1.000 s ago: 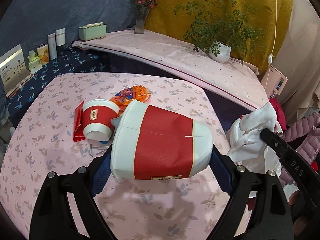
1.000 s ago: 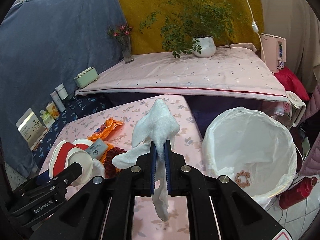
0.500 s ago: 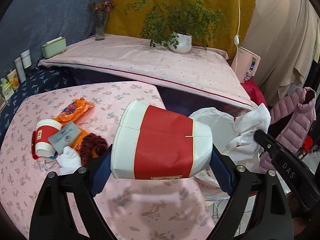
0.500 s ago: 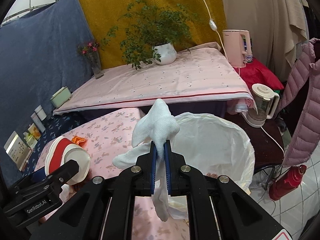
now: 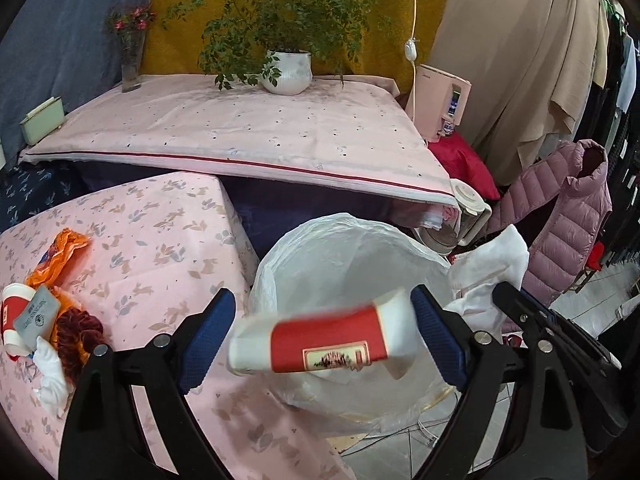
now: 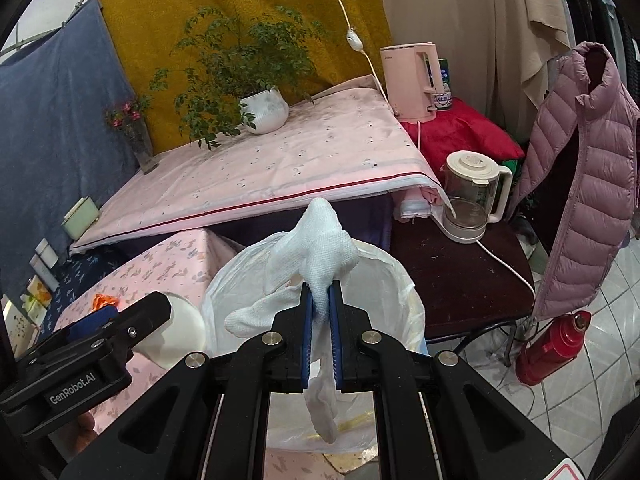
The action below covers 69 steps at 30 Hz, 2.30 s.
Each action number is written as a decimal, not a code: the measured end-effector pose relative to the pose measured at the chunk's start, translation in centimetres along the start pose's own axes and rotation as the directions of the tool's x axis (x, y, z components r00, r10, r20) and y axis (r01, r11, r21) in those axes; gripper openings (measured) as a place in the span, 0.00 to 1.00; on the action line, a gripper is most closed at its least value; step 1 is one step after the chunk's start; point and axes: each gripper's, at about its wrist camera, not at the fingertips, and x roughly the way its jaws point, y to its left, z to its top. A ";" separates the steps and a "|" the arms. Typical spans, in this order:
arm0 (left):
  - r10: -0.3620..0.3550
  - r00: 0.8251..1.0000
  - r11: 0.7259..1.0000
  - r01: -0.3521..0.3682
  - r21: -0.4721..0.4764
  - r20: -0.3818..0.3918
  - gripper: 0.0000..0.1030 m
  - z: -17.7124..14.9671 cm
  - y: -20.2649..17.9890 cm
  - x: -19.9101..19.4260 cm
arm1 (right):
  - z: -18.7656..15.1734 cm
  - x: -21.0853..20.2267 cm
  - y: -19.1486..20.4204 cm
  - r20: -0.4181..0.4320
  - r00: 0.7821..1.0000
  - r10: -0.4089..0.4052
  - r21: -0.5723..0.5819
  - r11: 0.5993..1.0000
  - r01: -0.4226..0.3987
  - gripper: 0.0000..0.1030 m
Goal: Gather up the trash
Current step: 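Carry the tissue and cup over the bin with both grippers and drop the cup, then open the right gripper to drop the white tissue into the bin, then move both tools back over the remaining trash pile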
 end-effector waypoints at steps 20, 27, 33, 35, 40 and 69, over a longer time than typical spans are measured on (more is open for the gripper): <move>0.083 0.997 0.996 -0.083 -0.041 -0.004 0.88 -0.2 2.4 0.3 | -0.1 2.0 1.4 -0.026 1.000 0.011 -0.019 1.000 -0.011 0.09; 0.115 0.993 0.990 -0.116 -0.076 -0.011 0.88 -0.5 4.1 -0.4 | 0.2 1.8 2.5 -0.012 1.000 0.015 -0.023 1.000 -0.015 0.22; 0.132 0.991 0.985 -0.133 -0.108 -0.011 0.88 -1.2 5.3 -1.2 | 0.0 1.2 3.2 -0.010 1.000 0.025 -0.033 0.999 -0.025 0.26; 0.146 0.989 0.983 -0.146 -0.110 -0.011 0.88 -1.5 5.6 -1.5 | -0.2 1.0 3.4 -0.015 0.999 0.028 -0.034 0.999 -0.029 0.29; 0.169 0.986 0.978 -0.169 -0.126 -0.014 0.88 -2.3 6.6 -2.1 | -0.8 0.8 4.5 -0.026 0.999 0.043 -0.049 0.998 -0.044 0.32; 0.309 0.949 0.901 -0.313 -0.301 -0.060 0.88 -6.2 16.7 -6.3 | -4.8 -0.2 13.8 -0.100 0.986 0.133 -0.191 0.970 -0.150 0.37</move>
